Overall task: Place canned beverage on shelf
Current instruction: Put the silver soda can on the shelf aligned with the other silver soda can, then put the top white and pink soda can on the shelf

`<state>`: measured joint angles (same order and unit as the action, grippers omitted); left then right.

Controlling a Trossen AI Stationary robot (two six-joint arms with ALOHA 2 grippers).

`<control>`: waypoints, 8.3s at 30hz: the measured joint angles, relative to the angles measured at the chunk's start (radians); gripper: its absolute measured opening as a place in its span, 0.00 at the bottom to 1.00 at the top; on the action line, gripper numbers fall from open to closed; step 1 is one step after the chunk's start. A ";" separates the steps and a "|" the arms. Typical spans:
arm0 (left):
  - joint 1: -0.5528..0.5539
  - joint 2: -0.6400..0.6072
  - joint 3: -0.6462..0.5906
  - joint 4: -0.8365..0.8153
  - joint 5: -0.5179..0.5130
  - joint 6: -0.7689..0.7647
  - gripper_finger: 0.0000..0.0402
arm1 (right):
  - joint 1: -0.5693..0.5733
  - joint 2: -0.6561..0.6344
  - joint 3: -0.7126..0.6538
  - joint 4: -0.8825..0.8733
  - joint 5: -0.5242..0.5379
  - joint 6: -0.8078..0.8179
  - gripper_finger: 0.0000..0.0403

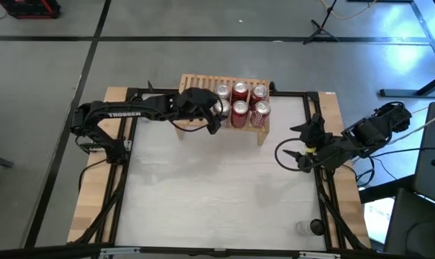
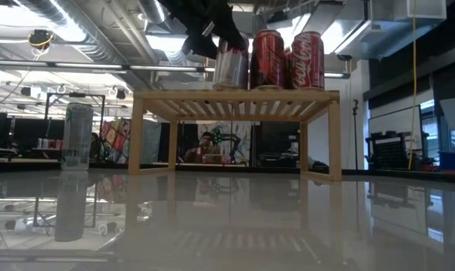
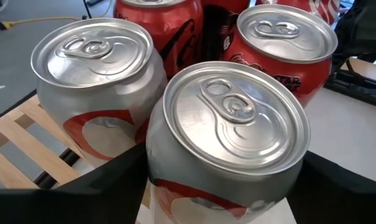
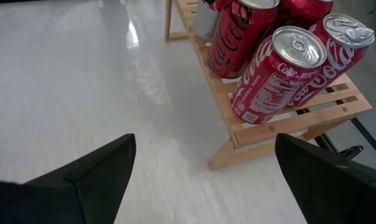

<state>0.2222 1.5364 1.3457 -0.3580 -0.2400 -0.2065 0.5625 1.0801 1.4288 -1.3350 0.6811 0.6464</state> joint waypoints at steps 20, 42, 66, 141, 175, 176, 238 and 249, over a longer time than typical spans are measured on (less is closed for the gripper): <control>0.000 -0.067 0.026 0.001 -0.004 0.006 0.92 | 0.000 0.000 0.000 -0.002 0.000 -0.001 0.93; 0.083 -0.373 0.056 -0.691 -0.368 -0.403 0.92 | 0.000 0.002 0.000 0.001 0.000 -0.007 0.93; 0.663 -0.159 0.056 -1.145 -0.182 -0.260 0.92 | 0.000 0.002 0.000 -0.001 0.000 -0.035 0.93; -0.061 -0.453 -0.028 -1.215 0.538 -0.846 0.58 | 0.000 0.091 0.000 0.072 -0.020 -0.127 0.93; -0.583 0.049 -0.027 -0.801 0.496 -0.917 0.59 | -0.085 0.861 -0.170 1.453 -0.256 -0.330 0.93; -0.587 0.058 -0.027 -0.800 0.500 -0.917 0.59 | -0.086 0.876 -0.170 1.472 -0.255 -0.331 0.93; -0.628 0.060 0.064 -0.859 0.038 -0.936 0.60 | -0.163 1.109 -0.080 1.666 -0.296 -0.342 0.03; -0.652 0.075 0.063 -0.856 0.091 -0.961 0.60 | -0.179 1.056 -0.079 1.648 -0.296 -0.337 0.03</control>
<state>-0.4298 1.6110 1.4089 -1.2136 -0.1485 -1.1674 0.3832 2.1361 1.3502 0.3134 0.3853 0.3093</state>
